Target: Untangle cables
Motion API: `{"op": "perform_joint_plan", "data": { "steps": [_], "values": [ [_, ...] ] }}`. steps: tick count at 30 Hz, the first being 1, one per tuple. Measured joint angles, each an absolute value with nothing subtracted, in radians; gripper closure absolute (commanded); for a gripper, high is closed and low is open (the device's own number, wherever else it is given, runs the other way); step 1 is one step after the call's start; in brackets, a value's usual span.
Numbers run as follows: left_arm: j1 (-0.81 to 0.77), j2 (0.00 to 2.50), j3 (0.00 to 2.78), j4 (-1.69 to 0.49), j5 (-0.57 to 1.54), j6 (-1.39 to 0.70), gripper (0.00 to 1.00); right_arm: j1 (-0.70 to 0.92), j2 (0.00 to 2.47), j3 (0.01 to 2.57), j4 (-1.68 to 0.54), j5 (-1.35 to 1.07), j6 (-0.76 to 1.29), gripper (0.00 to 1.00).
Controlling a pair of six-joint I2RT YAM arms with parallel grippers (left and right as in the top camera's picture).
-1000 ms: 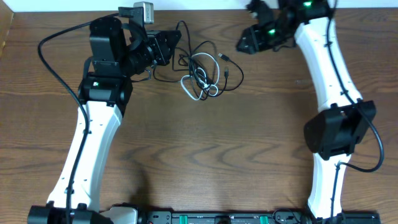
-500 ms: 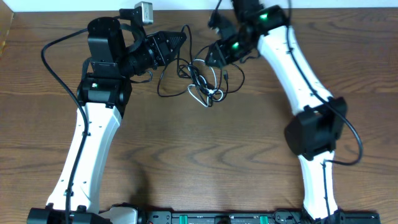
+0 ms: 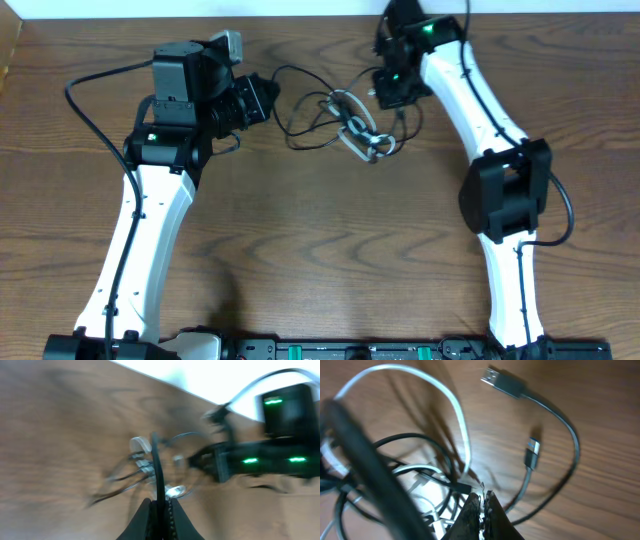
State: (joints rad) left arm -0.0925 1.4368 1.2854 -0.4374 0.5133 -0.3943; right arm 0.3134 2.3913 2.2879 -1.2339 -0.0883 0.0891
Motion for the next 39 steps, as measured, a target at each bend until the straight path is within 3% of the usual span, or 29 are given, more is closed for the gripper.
{"op": "perform_joint_plan", "data": {
  "steps": [8, 13, 21, 39],
  "values": [
    [-0.093, 1.437, 1.286, -0.661, -0.006, -0.365, 0.93, 0.248, 2.170, 2.288, -1.224, 0.069, 0.107, 0.99],
    [-0.069, 1.437, 1.287, -0.686, -0.159, -0.362, 0.93, 0.124, 2.004, 2.288, -1.234, 0.065, 0.111, 0.99],
    [0.062, 1.437, 1.287, -0.696, -0.198, -0.348, 0.93, -0.133, 1.951, 2.288, -1.280, -0.166, 0.109, 0.99],
    [0.184, 1.476, 1.287, -0.699, -0.087, -0.282, 0.93, -0.385, 1.951, 2.288, -1.378, -0.422, 0.072, 0.99]
  ]
}}
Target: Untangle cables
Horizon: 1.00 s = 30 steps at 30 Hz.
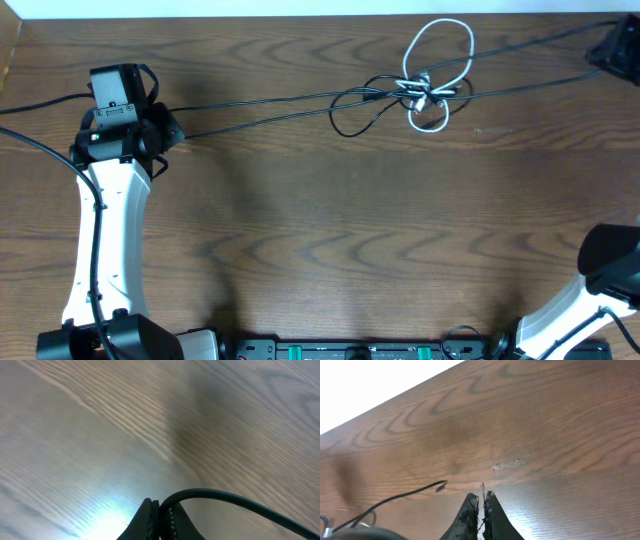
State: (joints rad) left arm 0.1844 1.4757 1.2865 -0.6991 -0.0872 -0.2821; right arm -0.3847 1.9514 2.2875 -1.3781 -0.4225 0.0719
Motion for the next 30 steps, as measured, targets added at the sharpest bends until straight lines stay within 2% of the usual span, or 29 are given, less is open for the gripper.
{"op": "perform_joint_plan", "data": {
  "steps": [16, 19, 23, 25, 26, 27, 28, 29, 30],
  "values": [
    [0.193, 1.480, 1.287, -0.691, -0.041, -0.225, 0.93, -0.383, 1.989, 2.288, -1.430, -0.476, 0.009, 0.99],
    [0.183, 1.484, 1.287, -0.686, 0.015, -0.203, 0.93, -0.347, 2.001, 2.288, -1.444, -0.473, -0.017, 0.99],
    [0.104, 1.485, 1.287, -0.683, 0.113, -0.185, 0.93, -0.198, 2.007, 2.288, -1.456, -0.440, -0.036, 0.96],
    [0.060, 1.485, 1.287, -0.682, 0.153, -0.181, 0.92, -0.134, 2.019, 2.288, -1.456, -0.427, -0.039, 0.78],
    [0.044, 1.485, 1.287, -0.681, 0.163, -0.178, 0.89, -0.109, 2.028, 2.288, -1.456, -0.421, -0.041, 0.61],
    [0.023, 1.485, 1.287, -0.680, 0.177, -0.171, 0.84, -0.080, 2.041, 2.288, -1.456, -0.413, -0.037, 0.41],
    [0.006, 1.485, 1.287, -0.680, 0.186, -0.155, 0.76, -0.059, 2.056, 2.288, -1.456, -0.405, -0.037, 0.24],
    [-0.008, 1.485, 1.287, -0.680, 0.191, -0.144, 0.69, -0.047, 2.069, 2.288, -1.456, -0.401, -0.036, 0.10],
    [-0.021, 1.485, 1.287, -0.675, 0.198, -0.126, 0.64, -0.038, 2.085, 2.288, -1.456, -0.393, -0.037, 0.03]
  ]
}}
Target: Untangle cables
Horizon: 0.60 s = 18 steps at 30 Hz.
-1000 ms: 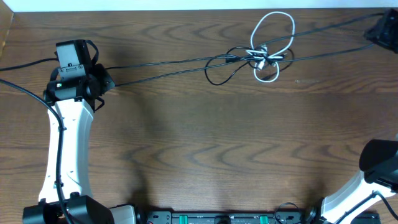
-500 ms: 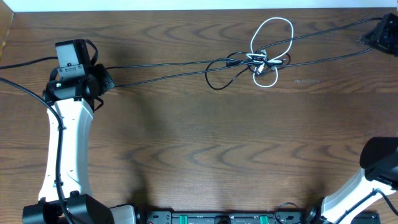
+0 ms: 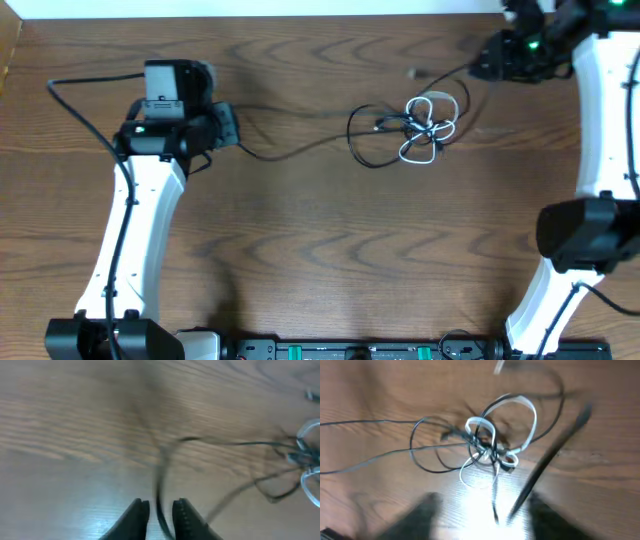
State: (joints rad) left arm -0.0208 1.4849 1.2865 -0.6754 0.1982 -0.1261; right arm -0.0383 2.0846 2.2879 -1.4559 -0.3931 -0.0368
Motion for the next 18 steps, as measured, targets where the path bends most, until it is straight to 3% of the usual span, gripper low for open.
{"op": "perform_joint_plan", "data": {
  "steps": [3, 5, 14, 18],
  "values": [
    [-0.062, 1.485, 1.287, -0.647, 0.209, -0.086, 0.49, -0.031, 2.110, 2.288, -1.453, -0.364, -0.030, 0.01],
    [-0.096, 1.485, 1.287, -0.628, 0.212, -0.062, 0.44, -0.035, 2.110, 2.288, -1.450, -0.351, -0.022, 0.01],
    [-0.292, 1.502, 1.287, -0.416, 0.233, -0.052, 0.43, -0.061, 2.110, 2.288, -1.446, -0.332, -0.011, 0.01],
    [-0.391, 1.622, 1.292, -0.283, 0.246, -0.082, 0.43, -0.061, 2.110, 2.288, -1.441, -0.331, -0.011, 0.01]
  ]
}}
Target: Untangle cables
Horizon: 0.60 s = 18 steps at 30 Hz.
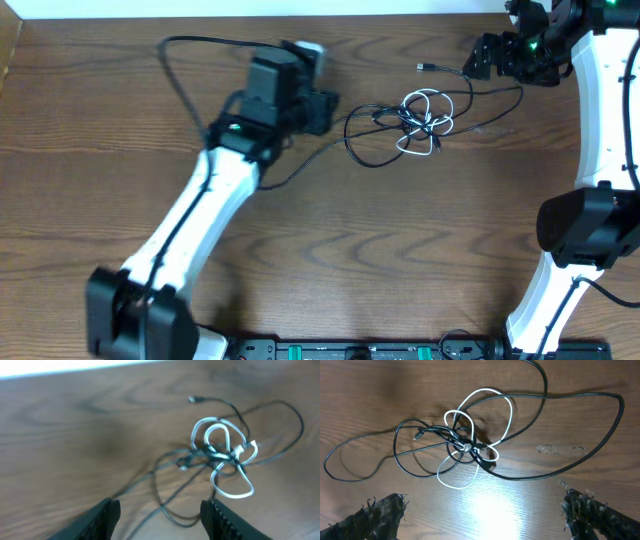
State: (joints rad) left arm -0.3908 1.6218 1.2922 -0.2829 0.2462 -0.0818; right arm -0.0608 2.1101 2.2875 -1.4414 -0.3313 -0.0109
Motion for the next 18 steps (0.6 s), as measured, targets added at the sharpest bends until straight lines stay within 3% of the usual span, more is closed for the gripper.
{"op": "perform_joint_plan", "data": {
  "steps": [9, 18],
  "values": [
    [-0.597, 1.938, 1.296, 0.055, 0.295, -0.188, 0.43, -0.061, 2.111, 2.288, -1.448, -0.327, -0.010, 0.01],
    [-0.625, 2.121, 1.297, 0.289, 0.266, -0.366, 0.44, -0.059, 2.111, 2.288, -1.459, -0.324, -0.010, 0.01]
  ]
}}
